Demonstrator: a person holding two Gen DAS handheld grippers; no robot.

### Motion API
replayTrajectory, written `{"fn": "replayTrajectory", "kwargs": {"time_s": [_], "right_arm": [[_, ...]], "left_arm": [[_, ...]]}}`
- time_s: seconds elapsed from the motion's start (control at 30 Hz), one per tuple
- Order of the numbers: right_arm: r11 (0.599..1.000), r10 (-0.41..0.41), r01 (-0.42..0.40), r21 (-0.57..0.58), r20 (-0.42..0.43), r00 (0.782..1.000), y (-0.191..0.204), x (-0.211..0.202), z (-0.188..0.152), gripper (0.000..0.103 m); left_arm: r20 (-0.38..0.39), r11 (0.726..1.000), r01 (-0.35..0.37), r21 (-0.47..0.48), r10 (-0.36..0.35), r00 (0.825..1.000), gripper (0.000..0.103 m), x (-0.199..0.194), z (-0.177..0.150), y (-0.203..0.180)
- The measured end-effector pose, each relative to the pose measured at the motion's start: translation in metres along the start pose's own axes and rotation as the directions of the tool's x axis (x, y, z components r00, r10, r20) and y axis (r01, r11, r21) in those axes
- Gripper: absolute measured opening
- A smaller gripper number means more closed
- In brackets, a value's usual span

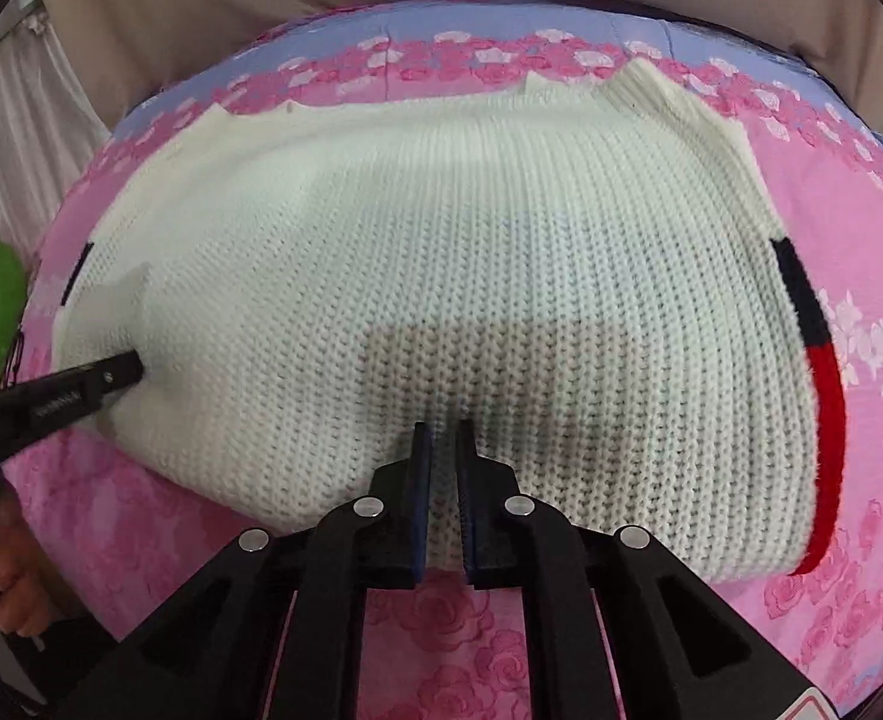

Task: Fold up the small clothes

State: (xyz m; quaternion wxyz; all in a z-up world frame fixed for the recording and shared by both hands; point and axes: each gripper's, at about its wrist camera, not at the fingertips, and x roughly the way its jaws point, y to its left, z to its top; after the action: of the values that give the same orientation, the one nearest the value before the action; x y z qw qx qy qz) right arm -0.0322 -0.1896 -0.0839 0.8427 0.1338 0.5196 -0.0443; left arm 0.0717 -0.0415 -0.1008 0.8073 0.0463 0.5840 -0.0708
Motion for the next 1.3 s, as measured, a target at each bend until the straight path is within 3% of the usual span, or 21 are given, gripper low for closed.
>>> {"fn": "replayTrajectory", "kwargs": {"time_s": [0.1, 0.17, 0.23, 0.27, 0.37, 0.47, 0.57, 0.63, 0.7, 0.73, 0.8, 0.87, 0.9, 1.0, 1.07, 1.1, 1.17, 1.2, 1.23, 1.27, 1.3], "right_arm": [[0.999, 0.029, -0.026, -0.038, 0.082, 0.996, 0.015, -0.025, 0.007, 0.007], [0.996, 0.041, -0.037, -0.076, 0.06, 0.997, 0.028, -0.015, 0.009, 0.007], [0.994, 0.02, -0.024, -0.105, -0.046, 0.999, 0.036, 0.021, 0.006, 0.007], [0.994, 0.018, -0.023, -0.105, -0.052, 0.998, 0.034, 0.024, 0.002, 0.008], [0.995, 0.067, -0.067, -0.067, -0.003, 0.998, 0.033, 0.002, 0.009, 0.008], [0.996, 0.068, -0.065, -0.063, 0.048, 0.997, 0.031, -0.009, 0.019, 0.009], [0.993, 0.027, -0.033, -0.111, -0.054, 0.998, 0.035, 0.028, 0.013, 0.007], [0.991, 0.025, -0.03, -0.128, -0.039, 0.999, 0.038, 0.029, 0.011, 0.007], [0.994, 0.062, -0.064, -0.086, -0.015, 0.998, 0.032, 0.014, 0.015, 0.007], [0.995, 0.082, -0.08, -0.051, 0.037, 0.996, 0.023, -0.002, 0.019, 0.007], [0.999, 0.043, -0.042, -0.013, 0.099, 0.994, 0.004, -0.019, 0.028, 0.011], [0.999, -0.017, 0.011, 0.044, 0.134, 0.991, -0.023, -0.027, 0.043, 0.035], [0.995, -0.066, 0.054, 0.087, 0.145, 0.987, -0.043, -0.027, 0.053, 0.039], [0.975, -0.133, 0.101, 0.198, 0.155, 0.979, -0.091, -0.031, 0.069, 0.043], [0.966, -0.148, 0.112, 0.234, 0.141, 0.979, -0.11, -0.021, 0.082, 0.053], [0.962, -0.154, 0.119, 0.246, 0.13, 0.979, -0.118, -0.013, 0.087, 0.054], [0.96, -0.147, 0.12, 0.253, 0.088, 0.985, -0.126, 0.008, 0.097, 0.054], [0.963, -0.136, 0.115, 0.244, 0.069, 0.988, -0.128, 0.016, 0.097, 0.053], [0.969, -0.114, 0.098, 0.226, 0.057, 0.992, -0.128, 0.021, 0.098, 0.037], [0.976, -0.09, 0.077, 0.205, 0.057, 0.994, -0.125, 0.024, 0.099, 0.007], [0.978, -0.088, 0.073, 0.196, 0.068, 0.994, -0.122, 0.021, 0.099, 0.007]], "left_arm": [[0.012, 0.998, 0.042, -0.045, -0.041, 0.999, 0.015, -0.016, 0.001, 0.001], [0.018, 0.999, 0.034, -0.019, -0.033, 0.999, 0.015, -0.018, 0.002, -0.008], [-0.01, 1.0, 0.01, 0.023, -0.009, 1.0, 0.014, -0.004, 0.001, -0.019], [-0.015, 0.999, -0.007, 0.035, 0.007, 1.0, 0.014, 0.002, 0.0, -0.022], [-0.003, 1.0, 0.005, 0.026, -0.005, 1.0, 0.013, -0.007, -0.001, -0.023], [0.006, 1.0, 0.0, 0.023, 0.0, 1.0, 0.014, -0.01, -0.002, -0.021], [0.015, 0.998, -0.038, 0.055, 0.037, 0.999, 0.014, 0.0, -0.007, -0.026], [0.009, 0.995, -0.055, 0.08, 0.055, 0.998, 0.012, -0.006, -0.007, -0.032], [0.017, 0.999, -0.006, 0.049, 0.005, 1.0, 0.014, -0.021, -0.003, -0.027], [0.034, 0.999, 0.01, 0.034, -0.011, 0.999, 0.016, -0.029, 0.0, -0.023], [0.079, 1.0, 0.022, 0.001, -0.022, 0.997, 0.017, -0.043, 0.014, -0.013], [0.108, 0.999, 0.021, -0.025, -0.018, 0.994, 0.031, -0.046, 0.032, -0.002], [0.122, 0.999, 0.001, -0.037, 0.003, 0.993, 0.038, -0.045, 0.045, 0.004], [0.134, 0.997, -0.047, -0.055, 0.054, 0.989, 0.04, -0.028, 0.082, 0.017], [0.106, 0.996, -0.071, -0.06, 0.077, 0.991, 0.04, -0.006, 0.103, 0.022], [0.086, 0.995, -0.076, -0.064, 0.082, 0.993, 0.04, 0.005, 0.11, 0.024], [0.07, 0.993, -0.097, -0.069, 0.101, 0.992, 0.035, 0.018, 0.117, 0.025], [0.075, 0.991, -0.113, -0.07, 0.118, 0.99, 0.027, 0.021, 0.12, 0.025], [0.078, 0.991, -0.118, -0.07, 0.123, 0.989, 0.019, 0.022, 0.122, 0.024], [0.079, 0.991, -0.112, -0.076, 0.118, 0.99, 0.014, 0.02, 0.124, 0.026], [0.084, 0.991, -0.095, -0.095, 0.103, 0.991, 0.007, 0.015, 0.126, 0.029]]}}
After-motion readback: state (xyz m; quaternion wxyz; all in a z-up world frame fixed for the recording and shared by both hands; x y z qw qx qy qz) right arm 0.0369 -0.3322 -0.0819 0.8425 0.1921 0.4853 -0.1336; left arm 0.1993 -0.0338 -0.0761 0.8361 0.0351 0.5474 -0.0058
